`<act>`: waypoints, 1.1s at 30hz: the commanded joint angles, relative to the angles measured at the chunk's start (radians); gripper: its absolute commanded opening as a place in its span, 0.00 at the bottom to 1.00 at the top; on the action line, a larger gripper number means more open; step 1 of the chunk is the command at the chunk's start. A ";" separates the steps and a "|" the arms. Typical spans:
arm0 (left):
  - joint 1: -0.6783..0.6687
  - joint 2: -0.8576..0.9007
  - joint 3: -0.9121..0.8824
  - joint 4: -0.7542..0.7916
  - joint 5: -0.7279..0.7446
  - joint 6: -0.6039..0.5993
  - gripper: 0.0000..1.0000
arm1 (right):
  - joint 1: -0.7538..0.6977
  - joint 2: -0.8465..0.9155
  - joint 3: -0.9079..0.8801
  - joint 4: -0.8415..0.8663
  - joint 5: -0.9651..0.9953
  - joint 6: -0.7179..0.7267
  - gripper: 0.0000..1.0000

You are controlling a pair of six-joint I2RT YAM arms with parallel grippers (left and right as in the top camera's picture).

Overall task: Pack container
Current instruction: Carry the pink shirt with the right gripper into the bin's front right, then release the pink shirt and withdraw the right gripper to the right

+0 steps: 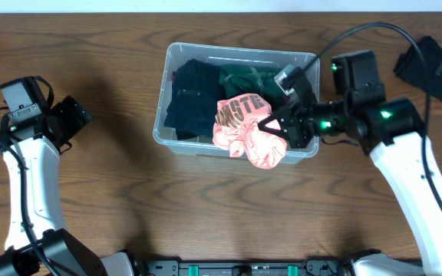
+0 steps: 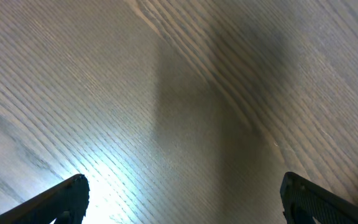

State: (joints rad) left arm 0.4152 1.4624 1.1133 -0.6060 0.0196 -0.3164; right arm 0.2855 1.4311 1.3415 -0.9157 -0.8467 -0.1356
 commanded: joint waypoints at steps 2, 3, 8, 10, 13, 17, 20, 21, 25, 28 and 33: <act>0.003 -0.003 0.014 -0.003 -0.005 0.008 0.98 | -0.019 0.058 0.019 0.006 -0.018 -0.027 0.01; 0.003 -0.003 0.014 -0.003 -0.005 0.008 0.98 | -0.028 0.063 0.019 0.006 -0.018 -0.027 0.01; 0.003 -0.003 0.014 -0.003 -0.005 0.008 0.98 | -0.151 0.065 0.020 -0.007 -0.013 -0.026 0.01; 0.003 -0.003 0.014 -0.003 -0.005 0.009 0.98 | -0.235 0.065 0.020 -0.029 0.011 -0.013 0.23; 0.003 -0.003 0.014 -0.003 -0.005 0.008 0.98 | -0.336 0.065 0.020 -0.051 0.038 -0.007 0.94; 0.003 -0.003 0.014 -0.003 -0.005 0.009 0.98 | -0.431 0.065 0.025 -0.055 0.037 -0.007 0.99; 0.003 -0.003 0.014 -0.003 -0.005 0.009 0.98 | -0.436 0.065 0.047 -0.069 0.036 -0.008 0.99; 0.003 -0.003 0.014 -0.003 -0.005 0.008 0.98 | -0.423 0.065 0.057 -0.072 0.036 -0.013 0.93; 0.003 -0.003 0.014 -0.003 -0.005 0.008 0.98 | -0.317 0.065 0.073 -0.055 0.113 -0.023 0.50; 0.003 -0.003 0.014 -0.003 -0.005 0.008 0.98 | -0.206 0.074 0.072 -0.040 0.245 -0.002 0.13; 0.003 -0.003 0.014 -0.003 -0.005 0.008 0.98 | -0.040 0.132 0.068 -0.019 0.475 0.090 0.01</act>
State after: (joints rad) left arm 0.4152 1.4624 1.1133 -0.6056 0.0196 -0.3164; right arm 0.1818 1.5185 1.3972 -0.9401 -0.5510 -0.1093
